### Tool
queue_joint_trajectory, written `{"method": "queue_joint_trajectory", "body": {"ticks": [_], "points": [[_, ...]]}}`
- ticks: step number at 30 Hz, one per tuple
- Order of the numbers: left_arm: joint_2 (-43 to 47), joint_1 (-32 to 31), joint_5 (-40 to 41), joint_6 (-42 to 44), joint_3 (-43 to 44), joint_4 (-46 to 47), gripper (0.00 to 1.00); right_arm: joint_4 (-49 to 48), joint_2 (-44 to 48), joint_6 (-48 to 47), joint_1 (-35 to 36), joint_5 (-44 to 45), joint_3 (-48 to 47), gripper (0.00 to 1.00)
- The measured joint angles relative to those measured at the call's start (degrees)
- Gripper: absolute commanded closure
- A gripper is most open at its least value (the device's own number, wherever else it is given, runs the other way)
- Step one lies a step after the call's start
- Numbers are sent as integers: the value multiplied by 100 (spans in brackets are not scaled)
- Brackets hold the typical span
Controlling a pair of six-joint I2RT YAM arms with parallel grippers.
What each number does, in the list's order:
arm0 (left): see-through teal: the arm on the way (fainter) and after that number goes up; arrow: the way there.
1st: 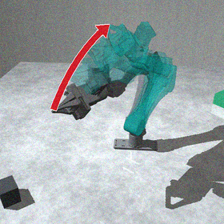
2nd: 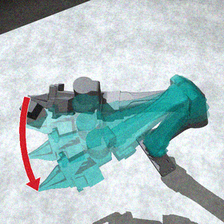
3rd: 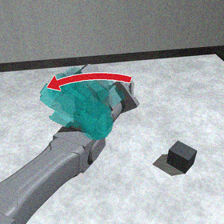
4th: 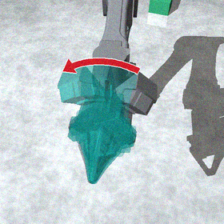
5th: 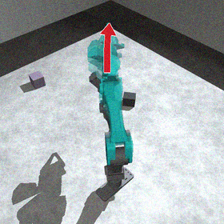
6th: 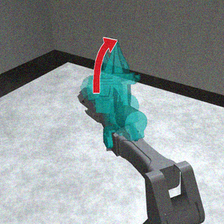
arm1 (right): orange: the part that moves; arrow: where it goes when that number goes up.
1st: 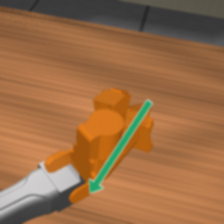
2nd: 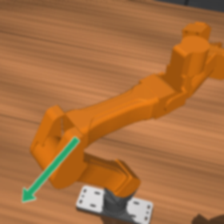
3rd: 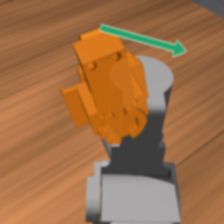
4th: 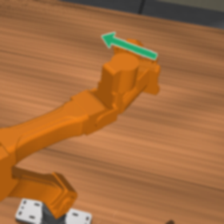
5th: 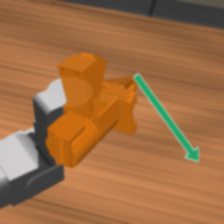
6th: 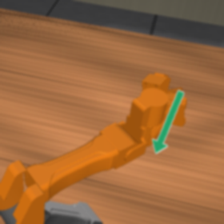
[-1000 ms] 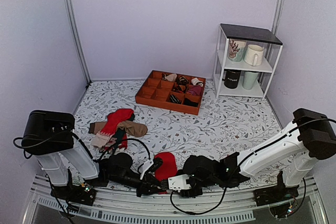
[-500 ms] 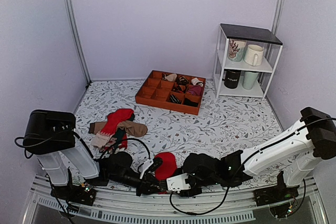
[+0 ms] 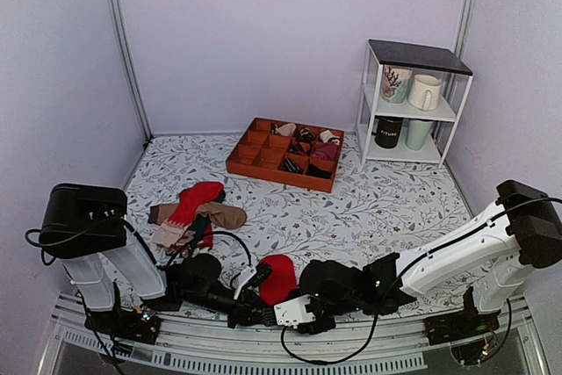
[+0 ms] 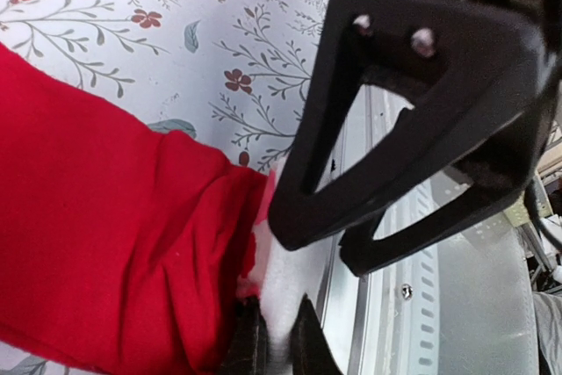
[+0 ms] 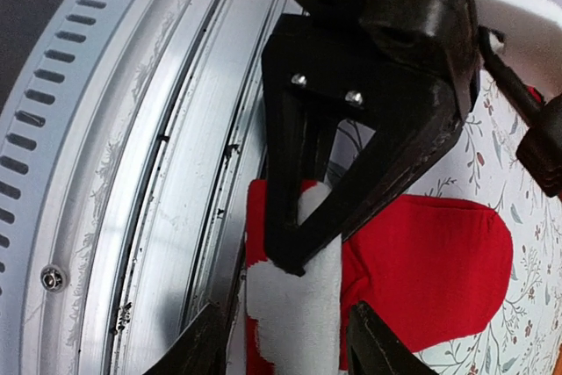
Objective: Roll the socks
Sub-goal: Roll the sock at the center of the board.
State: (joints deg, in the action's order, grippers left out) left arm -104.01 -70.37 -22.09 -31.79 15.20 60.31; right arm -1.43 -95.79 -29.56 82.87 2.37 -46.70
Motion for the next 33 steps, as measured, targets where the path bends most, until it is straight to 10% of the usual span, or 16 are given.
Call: {"method": "queue_joint_trajectory", "body": {"ticks": [11,18,21,33], "points": [[-20,7,-22,2,0,28,100,146,-223,90,-2,39,-138,81],[343,9,87,153,-11,-415,83,192,-330,420,-114,-216,-240,85],[981,4,313,459,2,-1241,54,79,-396,660,-284,-577,-247,86],[2750,-306,1423,1921,243,-3032,53,780,-1388,1554,-1598,-3034,-1379,87]]}}
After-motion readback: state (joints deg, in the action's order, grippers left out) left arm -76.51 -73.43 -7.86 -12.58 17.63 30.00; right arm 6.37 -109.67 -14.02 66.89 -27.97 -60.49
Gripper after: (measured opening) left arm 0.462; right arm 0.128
